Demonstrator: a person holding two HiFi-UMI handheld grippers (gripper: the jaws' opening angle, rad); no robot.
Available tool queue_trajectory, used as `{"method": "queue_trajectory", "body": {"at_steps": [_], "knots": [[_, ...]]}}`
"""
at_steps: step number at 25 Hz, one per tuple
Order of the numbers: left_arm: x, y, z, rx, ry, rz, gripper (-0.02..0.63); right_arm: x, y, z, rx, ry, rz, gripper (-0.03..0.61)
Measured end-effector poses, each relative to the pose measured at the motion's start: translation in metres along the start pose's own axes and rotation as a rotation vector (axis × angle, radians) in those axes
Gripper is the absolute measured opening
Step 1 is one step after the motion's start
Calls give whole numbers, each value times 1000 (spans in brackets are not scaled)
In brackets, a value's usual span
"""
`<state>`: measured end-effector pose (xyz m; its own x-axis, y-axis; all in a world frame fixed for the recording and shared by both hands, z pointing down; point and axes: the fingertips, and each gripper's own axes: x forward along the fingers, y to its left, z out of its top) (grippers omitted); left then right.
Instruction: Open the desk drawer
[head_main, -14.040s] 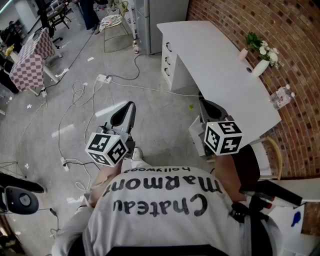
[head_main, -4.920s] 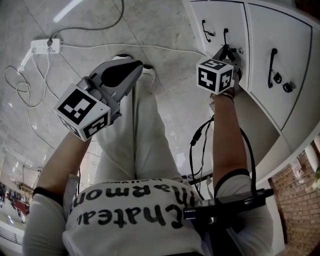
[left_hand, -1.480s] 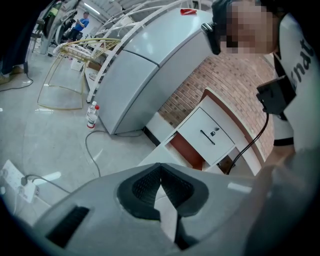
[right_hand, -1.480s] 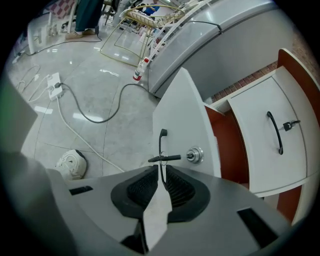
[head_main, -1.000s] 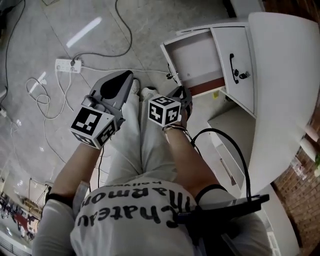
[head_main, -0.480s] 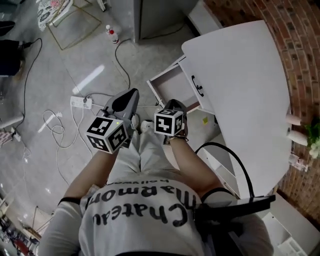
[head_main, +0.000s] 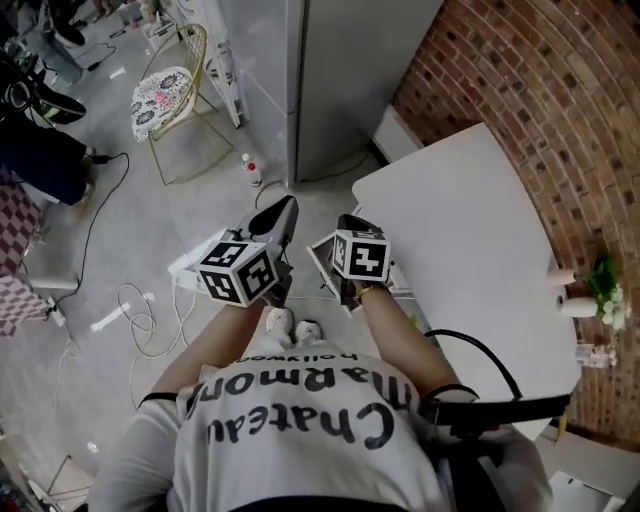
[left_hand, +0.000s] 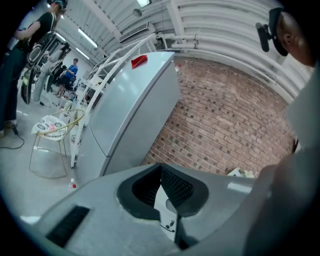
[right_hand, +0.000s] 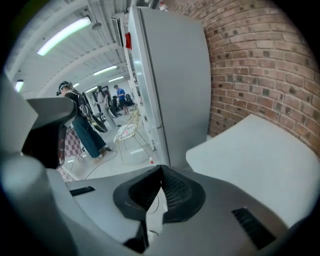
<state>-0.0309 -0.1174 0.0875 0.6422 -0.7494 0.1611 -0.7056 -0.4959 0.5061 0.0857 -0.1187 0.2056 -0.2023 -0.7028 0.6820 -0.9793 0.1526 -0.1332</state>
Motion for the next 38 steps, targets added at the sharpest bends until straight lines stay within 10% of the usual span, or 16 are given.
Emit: {"method": "queue_trajectory", "body": {"at_steps": [14,38], "knots": [[-18,-80,135,302,-228,-97,15,-169,15,197,-85,-582,111,13],[-46,-109,93,291,-242,-100,15,-217,-76,125,4,-573,-13,12]]}}
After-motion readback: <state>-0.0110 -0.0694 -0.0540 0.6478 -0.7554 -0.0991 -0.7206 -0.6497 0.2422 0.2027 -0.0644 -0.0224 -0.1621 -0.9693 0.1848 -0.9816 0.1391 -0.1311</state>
